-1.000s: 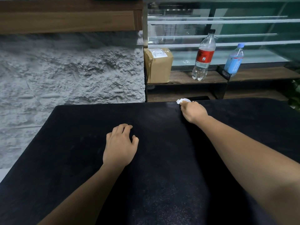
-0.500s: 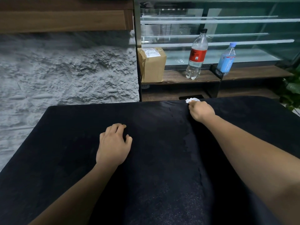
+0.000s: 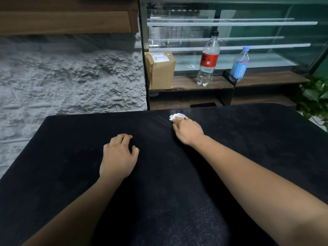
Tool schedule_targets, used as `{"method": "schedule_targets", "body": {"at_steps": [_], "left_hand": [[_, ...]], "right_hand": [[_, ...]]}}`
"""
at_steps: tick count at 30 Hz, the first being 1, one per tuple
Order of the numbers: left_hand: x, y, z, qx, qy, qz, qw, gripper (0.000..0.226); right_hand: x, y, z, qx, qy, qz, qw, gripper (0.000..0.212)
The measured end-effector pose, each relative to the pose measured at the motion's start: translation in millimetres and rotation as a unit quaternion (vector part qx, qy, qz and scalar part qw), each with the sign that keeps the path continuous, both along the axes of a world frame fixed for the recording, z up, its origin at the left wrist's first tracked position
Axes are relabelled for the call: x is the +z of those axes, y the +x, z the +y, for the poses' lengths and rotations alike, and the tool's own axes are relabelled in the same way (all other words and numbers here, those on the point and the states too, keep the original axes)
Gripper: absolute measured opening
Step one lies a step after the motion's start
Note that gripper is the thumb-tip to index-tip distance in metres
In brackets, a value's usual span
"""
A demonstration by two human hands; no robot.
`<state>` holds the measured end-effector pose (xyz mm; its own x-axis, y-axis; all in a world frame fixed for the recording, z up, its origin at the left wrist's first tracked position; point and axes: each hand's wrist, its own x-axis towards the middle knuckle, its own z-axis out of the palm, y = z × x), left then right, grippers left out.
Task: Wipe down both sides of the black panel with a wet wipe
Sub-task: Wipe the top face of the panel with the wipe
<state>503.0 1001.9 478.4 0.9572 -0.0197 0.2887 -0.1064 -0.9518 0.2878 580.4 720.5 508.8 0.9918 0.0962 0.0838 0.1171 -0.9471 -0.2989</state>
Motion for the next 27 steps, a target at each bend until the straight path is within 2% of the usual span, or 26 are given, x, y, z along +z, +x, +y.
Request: {"method": "schedule_targets", "body": {"at_steps": [6, 12, 21, 27], "left_hand": [[1.7, -0.6, -0.3, -0.003, -0.001, -0.001, 1.000, 0.044], [2.1, -1.5, -0.3, 0.000, 0.003, 0.000, 1.000, 0.045], [0.4, 0.3, 0.2, -0.002, 0.002, -0.001, 1.000, 0.044], [-1.2, 1.5, 1.3, -0.002, 0.001, 0.000, 1.000, 0.045]], "right_hand": [[-1.4, -23.8, 26.3, 0.066, -0.028, -0.010, 0.997, 0.041], [2.4, -29.0, 15.3, 0.088, -0.040, 0.019, 0.995, 0.037], [2.7, -23.2, -40.9, 0.020, -0.052, 0.047, 0.997, 0.044], [6.0, -21.1, -85.2, -0.024, -0.057, 0.035, 0.997, 0.046]]}}
